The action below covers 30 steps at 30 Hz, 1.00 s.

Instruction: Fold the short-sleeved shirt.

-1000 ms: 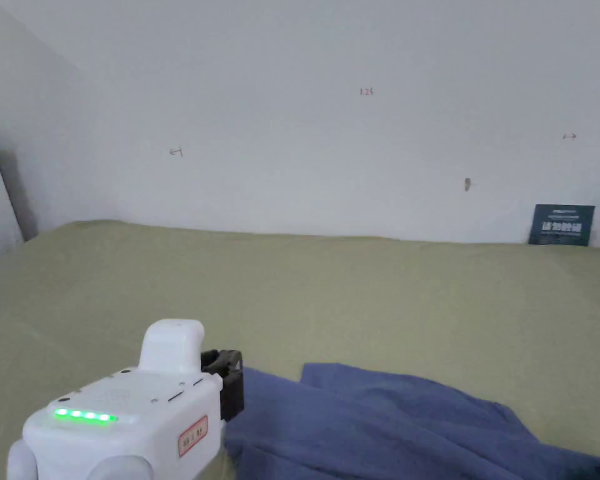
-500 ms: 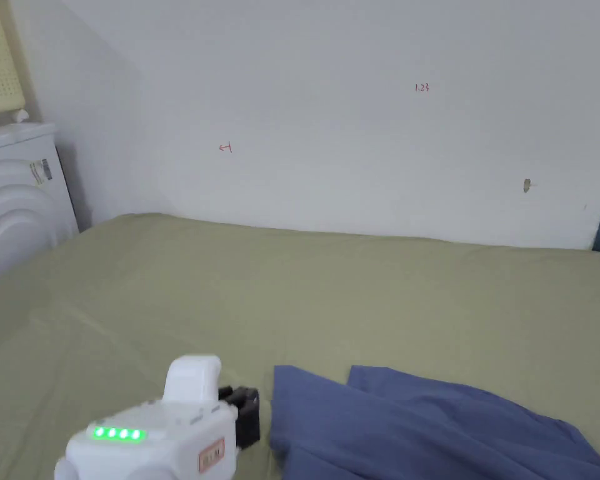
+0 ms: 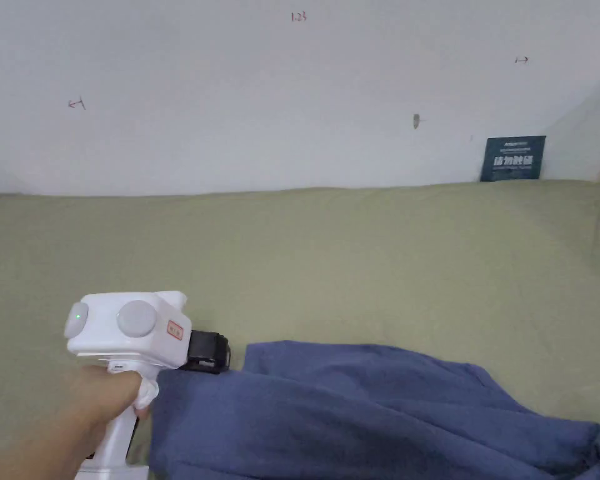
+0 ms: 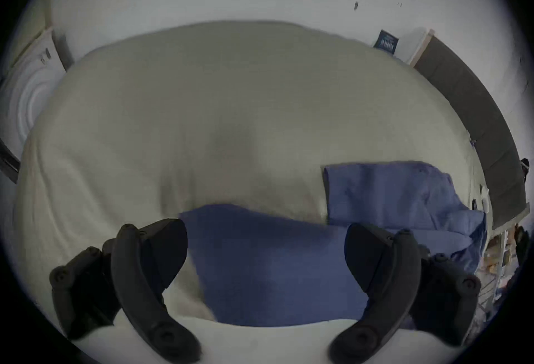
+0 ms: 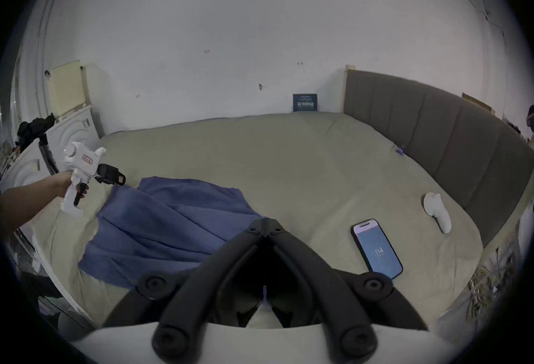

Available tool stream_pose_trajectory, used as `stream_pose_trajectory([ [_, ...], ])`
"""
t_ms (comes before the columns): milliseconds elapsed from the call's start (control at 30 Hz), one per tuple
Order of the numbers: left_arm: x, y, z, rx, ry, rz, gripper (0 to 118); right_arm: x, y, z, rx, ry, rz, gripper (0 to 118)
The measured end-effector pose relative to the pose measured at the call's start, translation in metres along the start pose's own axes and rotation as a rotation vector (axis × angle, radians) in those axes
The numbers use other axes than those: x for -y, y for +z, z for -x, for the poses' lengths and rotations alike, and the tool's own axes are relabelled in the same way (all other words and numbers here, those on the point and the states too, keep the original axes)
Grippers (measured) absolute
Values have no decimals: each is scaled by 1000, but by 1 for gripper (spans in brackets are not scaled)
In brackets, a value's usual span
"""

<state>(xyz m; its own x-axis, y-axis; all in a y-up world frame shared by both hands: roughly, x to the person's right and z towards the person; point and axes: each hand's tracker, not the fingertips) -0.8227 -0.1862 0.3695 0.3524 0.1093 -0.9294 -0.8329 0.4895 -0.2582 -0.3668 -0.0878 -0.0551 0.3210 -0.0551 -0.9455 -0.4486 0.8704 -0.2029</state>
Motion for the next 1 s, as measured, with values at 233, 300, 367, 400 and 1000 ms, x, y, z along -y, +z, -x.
stream_pose_trajectory([
  [233,20,-19,-3,-108,15,20,81,15,-13,-16,15,-101,26,0],
  [300,18,-12,-1,-88,1,8,70,16,-14,-16,23,-93,29,0],
  [367,21,10,-13,-30,-8,-19,31,17,-18,-18,27,-96,42,0],
  [400,22,12,-13,32,18,-23,5,19,-20,-21,22,-104,49,1],
  [1000,51,49,8,102,139,-180,4,29,-143,-24,-6,-104,376,3],
])
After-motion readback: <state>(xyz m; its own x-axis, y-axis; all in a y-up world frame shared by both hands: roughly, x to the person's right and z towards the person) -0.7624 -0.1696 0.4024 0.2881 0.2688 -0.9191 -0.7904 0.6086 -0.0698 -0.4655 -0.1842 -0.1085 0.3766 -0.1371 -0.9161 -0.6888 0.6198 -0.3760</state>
